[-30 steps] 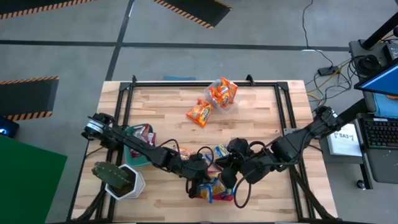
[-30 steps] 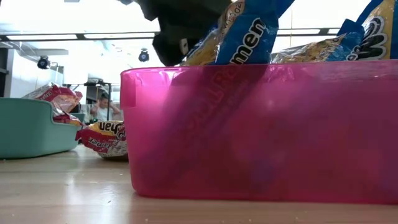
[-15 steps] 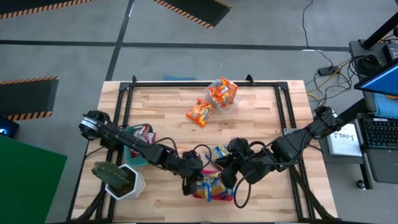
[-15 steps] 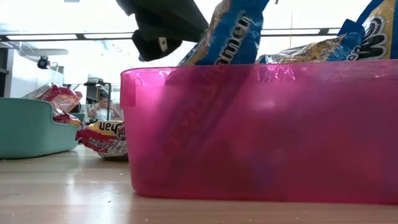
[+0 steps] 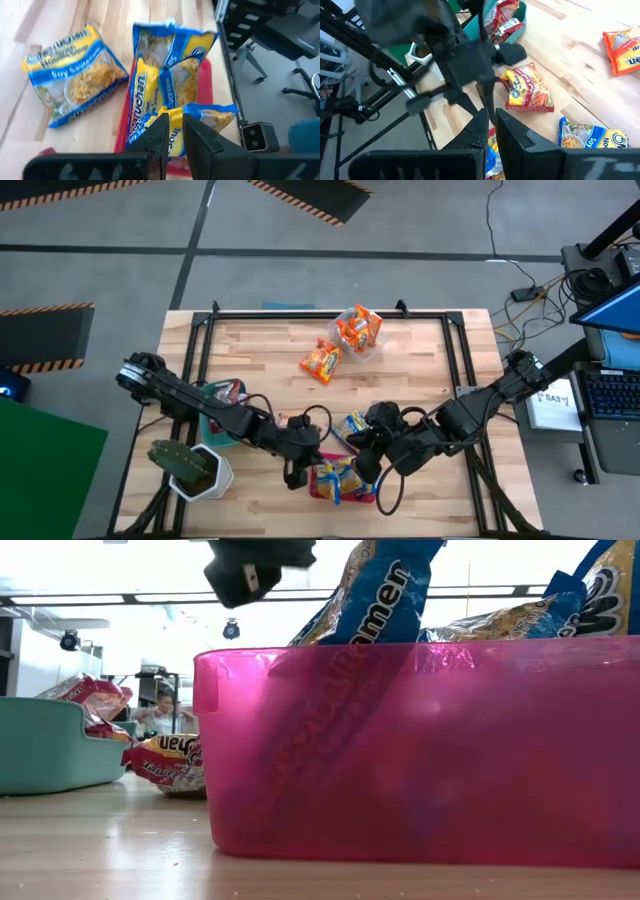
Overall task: Sort Maruchan noodles
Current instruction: Put the orange noodle pack into the transparent bin
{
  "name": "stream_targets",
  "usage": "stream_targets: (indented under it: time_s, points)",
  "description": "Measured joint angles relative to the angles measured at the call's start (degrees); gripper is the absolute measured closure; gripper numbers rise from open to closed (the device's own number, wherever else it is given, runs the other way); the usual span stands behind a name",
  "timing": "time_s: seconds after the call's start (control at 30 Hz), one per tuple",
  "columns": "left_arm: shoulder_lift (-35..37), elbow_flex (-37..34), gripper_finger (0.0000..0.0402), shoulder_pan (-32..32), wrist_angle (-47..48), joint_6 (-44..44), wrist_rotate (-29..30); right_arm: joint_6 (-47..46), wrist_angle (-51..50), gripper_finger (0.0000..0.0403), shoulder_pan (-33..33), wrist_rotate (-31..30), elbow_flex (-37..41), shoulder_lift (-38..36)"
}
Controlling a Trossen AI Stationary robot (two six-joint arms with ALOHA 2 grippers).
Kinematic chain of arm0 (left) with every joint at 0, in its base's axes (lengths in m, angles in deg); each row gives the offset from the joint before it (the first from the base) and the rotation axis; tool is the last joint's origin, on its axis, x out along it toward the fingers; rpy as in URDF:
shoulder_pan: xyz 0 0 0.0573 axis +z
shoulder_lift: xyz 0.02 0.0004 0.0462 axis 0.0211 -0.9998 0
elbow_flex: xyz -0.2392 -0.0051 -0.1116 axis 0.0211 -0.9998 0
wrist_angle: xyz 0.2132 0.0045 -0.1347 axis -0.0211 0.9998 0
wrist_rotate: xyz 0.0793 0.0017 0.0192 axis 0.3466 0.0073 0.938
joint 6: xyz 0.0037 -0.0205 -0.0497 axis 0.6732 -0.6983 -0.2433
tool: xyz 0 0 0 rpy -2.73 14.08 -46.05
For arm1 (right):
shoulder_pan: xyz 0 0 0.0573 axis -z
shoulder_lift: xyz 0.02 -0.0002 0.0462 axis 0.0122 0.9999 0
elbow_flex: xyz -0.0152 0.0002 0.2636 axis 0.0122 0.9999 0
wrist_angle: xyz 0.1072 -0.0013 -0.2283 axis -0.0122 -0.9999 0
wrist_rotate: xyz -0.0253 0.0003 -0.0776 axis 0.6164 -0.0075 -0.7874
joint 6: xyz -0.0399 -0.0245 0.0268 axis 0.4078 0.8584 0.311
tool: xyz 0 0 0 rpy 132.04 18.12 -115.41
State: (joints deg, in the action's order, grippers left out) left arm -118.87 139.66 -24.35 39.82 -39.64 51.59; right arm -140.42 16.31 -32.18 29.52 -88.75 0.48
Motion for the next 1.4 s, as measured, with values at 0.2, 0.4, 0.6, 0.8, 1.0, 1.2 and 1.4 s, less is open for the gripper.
stream_targets:
  time_s: [0.2,0.4,0.6,0.8,1.0,1.2,1.4]
  points:
    - [5.31,-0.01,0.0365,0.42,3.70,4.79,0.89,-0.24,-1.51,0.0381,0.41,0.12,0.63,0.00]
    - [12.60,-0.01,0.0365,2.96,11.41,6.76,4.41,-5.81,-7.73,0.0381,3.52,2.96,1.82,0.00]
    - [17.83,-0.01,0.0365,4.95,17.14,7.19,7.19,-9.05,-10.55,0.0381,6.25,8.93,5.28,0.00]
    - [19.03,-0.08,0.0365,5.67,20.04,7.21,8.45,-9.02,-10.67,0.0381,8.69,11.27,8.12,0.04]
    - [19.03,-0.08,0.0365,6.42,23.31,7.21,10.89,-6.81,-10.57,0.0381,10.68,12.65,8.39,-0.04]
    - [20.02,-0.12,0.0365,9.48,25.67,9.81,12.72,-3.33,-10.59,0.0381,13.33,12.66,8.41,-0.04]
    - [20.58,-0.12,0.0365,16.39,25.85,16.43,7.88,0.97,-10.57,0.0381,18.23,12.97,8.41,-0.08]
